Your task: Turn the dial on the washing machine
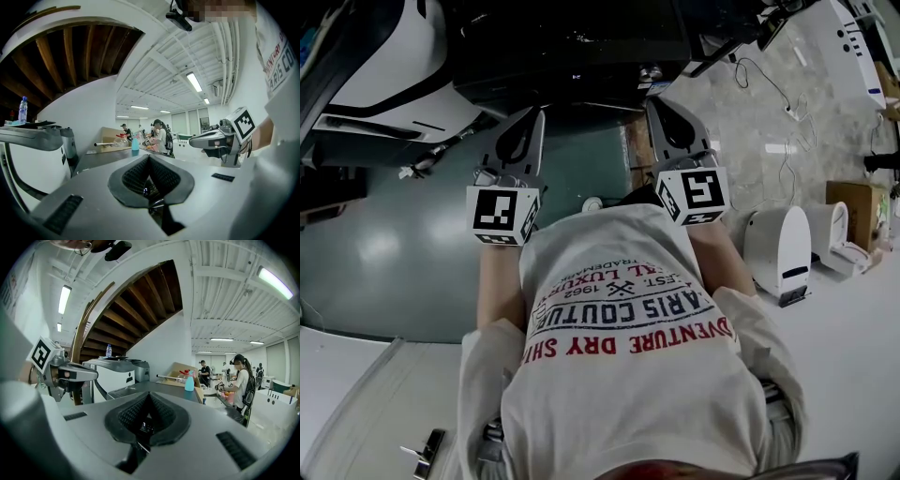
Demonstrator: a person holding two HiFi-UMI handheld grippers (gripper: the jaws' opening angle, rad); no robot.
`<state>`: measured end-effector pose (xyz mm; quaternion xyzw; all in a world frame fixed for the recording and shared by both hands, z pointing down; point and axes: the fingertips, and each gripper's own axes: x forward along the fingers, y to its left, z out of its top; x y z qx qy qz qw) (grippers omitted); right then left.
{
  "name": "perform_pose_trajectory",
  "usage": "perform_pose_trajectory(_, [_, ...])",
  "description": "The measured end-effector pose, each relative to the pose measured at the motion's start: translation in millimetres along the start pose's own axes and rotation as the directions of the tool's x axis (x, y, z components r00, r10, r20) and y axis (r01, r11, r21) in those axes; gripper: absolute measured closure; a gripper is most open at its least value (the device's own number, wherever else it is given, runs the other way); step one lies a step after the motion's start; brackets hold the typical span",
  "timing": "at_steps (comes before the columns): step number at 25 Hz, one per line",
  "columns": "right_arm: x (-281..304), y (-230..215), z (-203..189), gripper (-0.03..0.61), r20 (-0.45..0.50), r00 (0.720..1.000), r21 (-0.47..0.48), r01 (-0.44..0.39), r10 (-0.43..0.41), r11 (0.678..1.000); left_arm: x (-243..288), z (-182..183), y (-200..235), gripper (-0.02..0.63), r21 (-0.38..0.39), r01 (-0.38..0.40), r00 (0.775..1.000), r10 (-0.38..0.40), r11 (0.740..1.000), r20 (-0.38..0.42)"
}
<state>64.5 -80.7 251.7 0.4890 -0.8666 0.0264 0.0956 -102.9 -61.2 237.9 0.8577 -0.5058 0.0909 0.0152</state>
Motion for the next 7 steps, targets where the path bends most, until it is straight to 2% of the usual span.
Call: perform_pose_trajectory(7, [4.0, -0.9, 2.9, 0.551, 0.003, 1.0, -0.007, 0.014, -0.014, 1.0, 1.5, -0.9, 1.0, 0.598, 0.003, 0.009, 1.0, -0.009, 1.0, -0.004])
